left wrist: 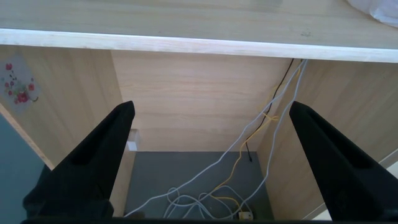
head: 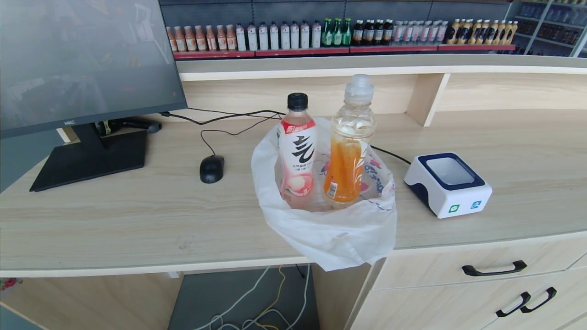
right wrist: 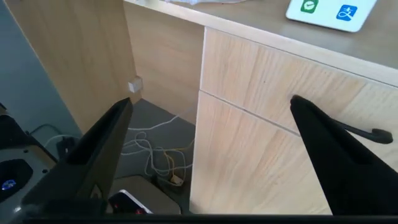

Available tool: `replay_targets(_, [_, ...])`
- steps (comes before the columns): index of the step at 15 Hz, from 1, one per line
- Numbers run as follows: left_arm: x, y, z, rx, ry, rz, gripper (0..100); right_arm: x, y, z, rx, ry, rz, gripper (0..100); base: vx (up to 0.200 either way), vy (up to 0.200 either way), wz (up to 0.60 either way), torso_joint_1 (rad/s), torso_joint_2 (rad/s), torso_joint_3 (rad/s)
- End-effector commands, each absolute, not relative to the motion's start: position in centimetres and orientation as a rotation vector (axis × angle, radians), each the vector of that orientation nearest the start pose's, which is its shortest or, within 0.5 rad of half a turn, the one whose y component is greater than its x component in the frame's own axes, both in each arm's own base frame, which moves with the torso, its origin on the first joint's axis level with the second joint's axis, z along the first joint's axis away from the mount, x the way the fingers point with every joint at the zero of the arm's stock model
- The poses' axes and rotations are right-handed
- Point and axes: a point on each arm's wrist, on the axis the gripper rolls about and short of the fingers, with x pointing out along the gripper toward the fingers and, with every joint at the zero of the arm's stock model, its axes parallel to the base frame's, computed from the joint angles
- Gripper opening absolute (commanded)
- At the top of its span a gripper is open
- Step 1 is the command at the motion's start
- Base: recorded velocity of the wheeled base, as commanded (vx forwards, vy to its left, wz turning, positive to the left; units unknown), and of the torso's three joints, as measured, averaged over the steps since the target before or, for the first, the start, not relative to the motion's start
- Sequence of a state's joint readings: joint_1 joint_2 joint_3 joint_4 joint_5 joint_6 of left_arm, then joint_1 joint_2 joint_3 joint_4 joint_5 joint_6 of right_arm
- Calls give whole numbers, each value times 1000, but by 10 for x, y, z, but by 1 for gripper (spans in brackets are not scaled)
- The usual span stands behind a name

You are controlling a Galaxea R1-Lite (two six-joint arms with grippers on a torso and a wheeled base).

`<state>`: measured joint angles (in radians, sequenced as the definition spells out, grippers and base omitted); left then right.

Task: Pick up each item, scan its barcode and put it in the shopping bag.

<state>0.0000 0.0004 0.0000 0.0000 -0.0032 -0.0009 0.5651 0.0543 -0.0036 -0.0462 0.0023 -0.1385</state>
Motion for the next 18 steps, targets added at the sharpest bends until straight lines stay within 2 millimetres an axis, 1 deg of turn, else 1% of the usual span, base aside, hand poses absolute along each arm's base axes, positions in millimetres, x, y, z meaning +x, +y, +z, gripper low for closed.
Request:
replay_targets(1, [-23, 0, 75, -2, 0, -3, 100, -18, -9, 82, -137, 8, 460, 100, 0, 0, 0, 0, 0, 0])
replay_targets(2, [-23, 0, 75, -2, 0, -3, 100, -17, -7, 82, -142, 39, 401, 100, 0, 0, 0, 0, 0, 0])
replay_targets(3, [-23, 0, 75, -2, 0, -3, 100, -14, -4, 83, -147, 99, 260, 100, 0, 0, 0, 0, 0, 0])
replay_targets(4, [-23, 0, 75, -2, 0, -3, 100, -13, -3, 83, -144, 116, 191, 100, 0, 0, 0, 0, 0, 0])
replay_targets(5, [-23, 0, 75, 0, 0, -3, 100, -12, -1, 83, -138, 130, 84, 100, 0, 0, 0, 0, 0, 0])
replay_targets(6, [-23, 0, 75, 0, 0, -3, 100, -14, -1, 83, -135, 115, 55, 100, 0, 0, 0, 0, 0, 0])
replay_targets(7, [-23, 0, 75, -2, 0, -3, 100, -18, -1, 82, -132, 66, 49, 100, 0, 0, 0, 0, 0, 0])
replay_targets(8, [-23, 0, 75, -2, 0, -3, 100, -19, -1, 82, -128, 53, 37, 100, 0, 0, 0, 0, 0, 0])
replay_targets(10, [-23, 0, 75, 0, 0, -3, 100, -19, 1, 82, -128, 49, -45, 100, 0, 0, 0, 0, 0, 0])
replay_targets(13, [-23, 0, 75, -2, 0, -3, 100, -23, 1, 77, -121, -6, 23, 100, 0, 0, 0, 0, 0, 0])
replay_targets(15, [-23, 0, 75, -2, 0, -3, 100, -23, 1, 76, -25, 1, 26, 100, -200, 0, 0, 5, 0, 5])
replay_targets(17, [-23, 0, 75, -2, 0, -3, 100, -23, 1, 76, -12, 0, 20, 100, -200, 0, 0, 2, 2, 7])
replay_targets(18, [-23, 0, 76, -2, -2, -3, 100, -23, 1, 76, -11, 0, 20, 100, 0, 0, 0, 0, 0, 0])
